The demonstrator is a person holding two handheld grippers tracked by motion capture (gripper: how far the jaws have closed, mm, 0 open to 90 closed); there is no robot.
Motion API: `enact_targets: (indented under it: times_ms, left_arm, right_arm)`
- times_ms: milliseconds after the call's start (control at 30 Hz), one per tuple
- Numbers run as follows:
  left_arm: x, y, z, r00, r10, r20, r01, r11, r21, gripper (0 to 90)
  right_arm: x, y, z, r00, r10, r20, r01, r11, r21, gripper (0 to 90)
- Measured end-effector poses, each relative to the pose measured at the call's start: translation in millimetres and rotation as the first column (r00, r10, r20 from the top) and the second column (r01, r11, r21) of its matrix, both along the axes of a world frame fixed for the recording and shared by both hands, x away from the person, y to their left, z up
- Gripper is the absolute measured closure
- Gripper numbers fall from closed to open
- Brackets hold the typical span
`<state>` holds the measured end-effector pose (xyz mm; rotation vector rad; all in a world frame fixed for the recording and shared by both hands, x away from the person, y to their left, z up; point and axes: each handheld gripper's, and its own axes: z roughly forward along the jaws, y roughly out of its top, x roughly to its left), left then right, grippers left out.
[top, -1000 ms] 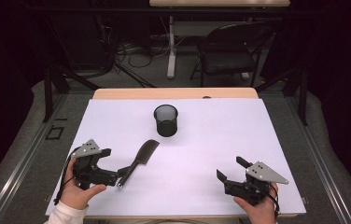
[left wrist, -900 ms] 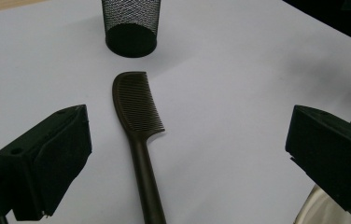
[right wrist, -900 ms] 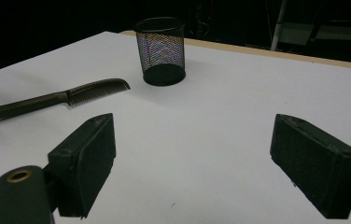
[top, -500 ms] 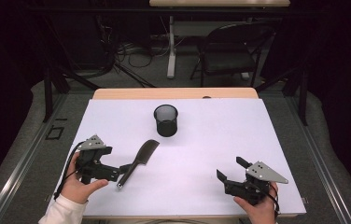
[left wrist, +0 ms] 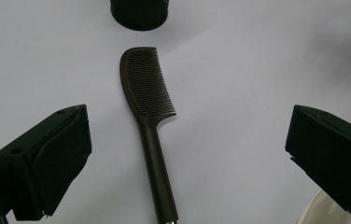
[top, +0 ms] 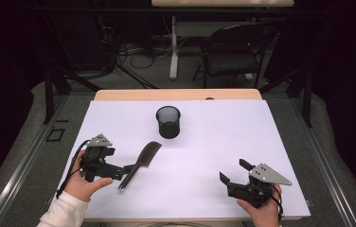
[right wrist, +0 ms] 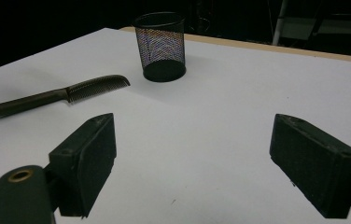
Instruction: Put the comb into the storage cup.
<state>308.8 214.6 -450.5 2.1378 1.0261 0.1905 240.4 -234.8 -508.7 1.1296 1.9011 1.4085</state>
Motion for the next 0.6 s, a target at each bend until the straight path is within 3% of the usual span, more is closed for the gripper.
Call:
enact_targets:
  times_ms: [600]
  left_arm:
    - [13.4,-5.0,-4.3,0.9990,0.014,-0.043,-0.011,0.9984,0.056,0.5]
  right_arm:
    - [0.3,0.3,-0.8,0.9999,0.005,-0.012,-0.005,1.000,-0.007,14.6]
